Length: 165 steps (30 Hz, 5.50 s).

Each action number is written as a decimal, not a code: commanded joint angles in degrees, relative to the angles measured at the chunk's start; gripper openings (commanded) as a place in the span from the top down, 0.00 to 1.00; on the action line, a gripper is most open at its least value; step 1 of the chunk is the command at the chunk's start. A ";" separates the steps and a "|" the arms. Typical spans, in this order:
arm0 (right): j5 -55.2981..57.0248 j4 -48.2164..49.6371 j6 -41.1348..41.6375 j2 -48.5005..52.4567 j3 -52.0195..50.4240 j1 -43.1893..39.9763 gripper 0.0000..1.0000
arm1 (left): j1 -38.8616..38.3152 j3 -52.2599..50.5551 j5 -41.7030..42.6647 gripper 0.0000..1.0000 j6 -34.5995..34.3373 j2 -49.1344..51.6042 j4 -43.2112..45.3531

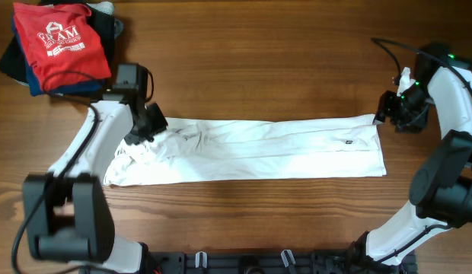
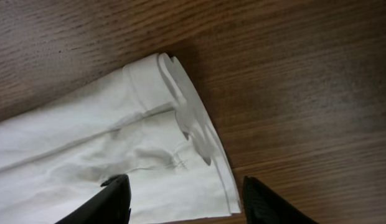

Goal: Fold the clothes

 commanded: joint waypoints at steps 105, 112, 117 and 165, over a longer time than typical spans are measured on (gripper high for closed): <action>-29.09 20.13 -5.49 -0.48 -7.93 38.21 0.59 | 0.26 2.29 1.40 0.56 -0.31 -5.95 -0.94; 3.89 18.53 8.70 -11.34 -6.64 35.06 0.51 | 0.26 2.29 1.40 0.45 -0.33 -5.62 -6.99; 6.43 16.83 8.81 -12.37 -6.75 31.87 0.49 | 0.26 -1.31 1.46 0.33 -0.39 -4.63 -9.05; 8.13 15.34 11.23 -12.37 -6.82 23.02 0.47 | -14.05 17.20 12.70 0.92 8.68 0.11 -5.88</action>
